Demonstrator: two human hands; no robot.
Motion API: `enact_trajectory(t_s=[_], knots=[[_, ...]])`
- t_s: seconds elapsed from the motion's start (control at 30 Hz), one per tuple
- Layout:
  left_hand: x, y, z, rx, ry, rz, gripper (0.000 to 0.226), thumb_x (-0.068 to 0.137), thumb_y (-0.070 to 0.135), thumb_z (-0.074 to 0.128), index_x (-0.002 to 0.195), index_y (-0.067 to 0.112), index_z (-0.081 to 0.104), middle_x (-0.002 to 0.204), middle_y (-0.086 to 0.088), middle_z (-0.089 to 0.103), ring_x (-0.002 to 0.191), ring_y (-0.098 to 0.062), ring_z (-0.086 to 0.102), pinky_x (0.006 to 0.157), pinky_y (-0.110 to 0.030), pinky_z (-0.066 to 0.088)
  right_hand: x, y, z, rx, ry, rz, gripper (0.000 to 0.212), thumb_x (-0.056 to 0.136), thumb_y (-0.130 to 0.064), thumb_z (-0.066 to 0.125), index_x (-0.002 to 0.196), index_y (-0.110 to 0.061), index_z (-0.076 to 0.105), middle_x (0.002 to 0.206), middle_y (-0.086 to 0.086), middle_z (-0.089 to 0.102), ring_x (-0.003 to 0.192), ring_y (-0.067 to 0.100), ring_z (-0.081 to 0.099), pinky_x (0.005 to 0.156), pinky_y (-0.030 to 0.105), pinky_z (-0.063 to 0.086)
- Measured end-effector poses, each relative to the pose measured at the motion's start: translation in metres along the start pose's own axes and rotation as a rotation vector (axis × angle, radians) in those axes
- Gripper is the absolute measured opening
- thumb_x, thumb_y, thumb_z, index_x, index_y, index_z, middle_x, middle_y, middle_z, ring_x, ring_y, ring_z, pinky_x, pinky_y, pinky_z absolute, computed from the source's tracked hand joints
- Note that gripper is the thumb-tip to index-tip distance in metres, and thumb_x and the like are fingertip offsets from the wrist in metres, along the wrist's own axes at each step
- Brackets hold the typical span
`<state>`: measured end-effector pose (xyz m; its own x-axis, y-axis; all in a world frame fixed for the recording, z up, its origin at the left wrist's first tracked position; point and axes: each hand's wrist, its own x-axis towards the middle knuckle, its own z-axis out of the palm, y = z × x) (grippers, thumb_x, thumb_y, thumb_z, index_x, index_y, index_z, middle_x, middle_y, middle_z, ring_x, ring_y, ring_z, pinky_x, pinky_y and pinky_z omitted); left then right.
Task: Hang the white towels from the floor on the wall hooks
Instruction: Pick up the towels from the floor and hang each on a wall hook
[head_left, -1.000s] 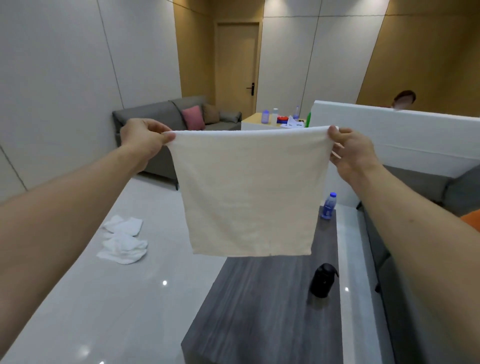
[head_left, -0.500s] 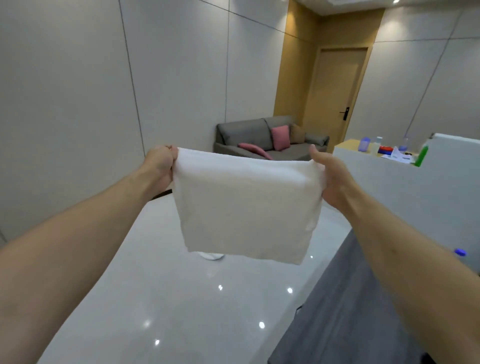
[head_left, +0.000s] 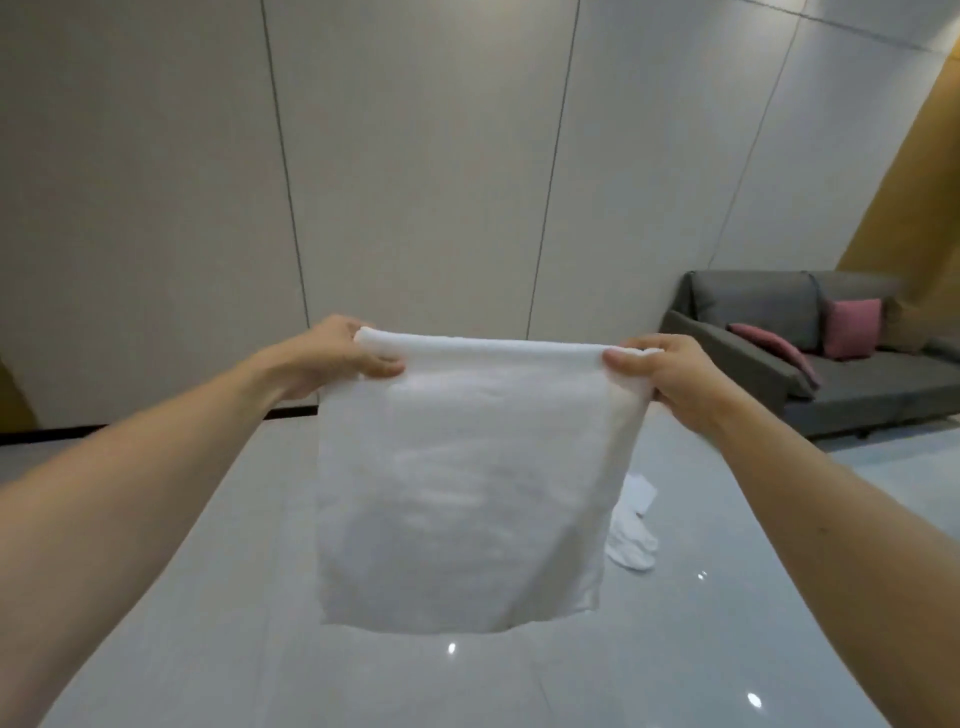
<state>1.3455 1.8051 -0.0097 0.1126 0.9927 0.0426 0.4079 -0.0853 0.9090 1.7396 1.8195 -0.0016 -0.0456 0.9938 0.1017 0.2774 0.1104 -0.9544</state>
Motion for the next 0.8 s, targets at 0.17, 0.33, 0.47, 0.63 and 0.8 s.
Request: enact_trajectory(t_s=[0.17,0.33,0.47,0.63,0.8], knots=[[-0.017,-0.075,-0.091,0.301,0.321,-0.128,0.013,0.079,0.018,0.078,0.074,0.012,0.068,0.063,-0.002,0.056,0.058,-0.019,0.047,0.049,-0.023,0.032,0.086,-0.011,0.145,-0.391,-0.26,-0.129,0.009,0.084,-0.015,0.076,0.082,-0.007,0.073,0.07,0.003,0.068,0.063,0.013,0.061,0.058,0.023,0.046],[-0.035,-0.136,-0.177,0.519,0.444,-0.25,0.006,0.083,0.019,0.072,0.078,0.015,0.069,0.079,-0.007,0.067,0.072,-0.02,0.057,0.057,-0.027,0.039,0.155,-0.027,0.316,-0.616,-0.469,-0.376,0.007,0.092,-0.012,0.061,0.09,-0.011,0.067,0.077,0.004,0.063,0.073,0.02,0.058,0.059,0.025,0.044],[-0.045,-0.176,-0.257,0.403,0.684,-0.337,0.017,0.086,0.009,0.062,0.083,0.021,0.073,0.085,-0.001,0.07,0.075,-0.014,0.059,0.059,-0.023,0.042,0.208,-0.047,0.433,-0.522,-0.556,-0.457,0.014,0.09,-0.005,0.057,0.084,-0.013,0.067,0.07,0.0,0.062,0.065,0.013,0.056,0.057,0.023,0.042],[-0.041,-0.199,-0.351,0.142,0.923,-0.444,0.023,0.082,0.002,0.054,0.082,0.013,0.074,0.083,-0.005,0.071,0.075,-0.023,0.065,0.062,-0.03,0.05,0.262,-0.099,0.577,-0.325,-0.717,-0.419,0.024,0.081,0.006,0.04,0.08,-0.002,0.063,0.067,0.007,0.057,0.061,0.021,0.053,0.053,0.024,0.039],[-0.071,-0.205,-0.426,-0.072,1.1,-0.471,0.033,0.073,0.036,0.077,0.093,0.01,0.073,0.093,-0.01,0.074,0.079,-0.026,0.069,0.071,-0.037,0.052,0.276,-0.154,0.699,-0.102,-1.021,-0.388,0.037,0.079,-0.044,0.076,0.074,-0.008,0.069,0.06,0.0,0.063,0.051,0.015,0.057,0.048,0.021,0.041]])
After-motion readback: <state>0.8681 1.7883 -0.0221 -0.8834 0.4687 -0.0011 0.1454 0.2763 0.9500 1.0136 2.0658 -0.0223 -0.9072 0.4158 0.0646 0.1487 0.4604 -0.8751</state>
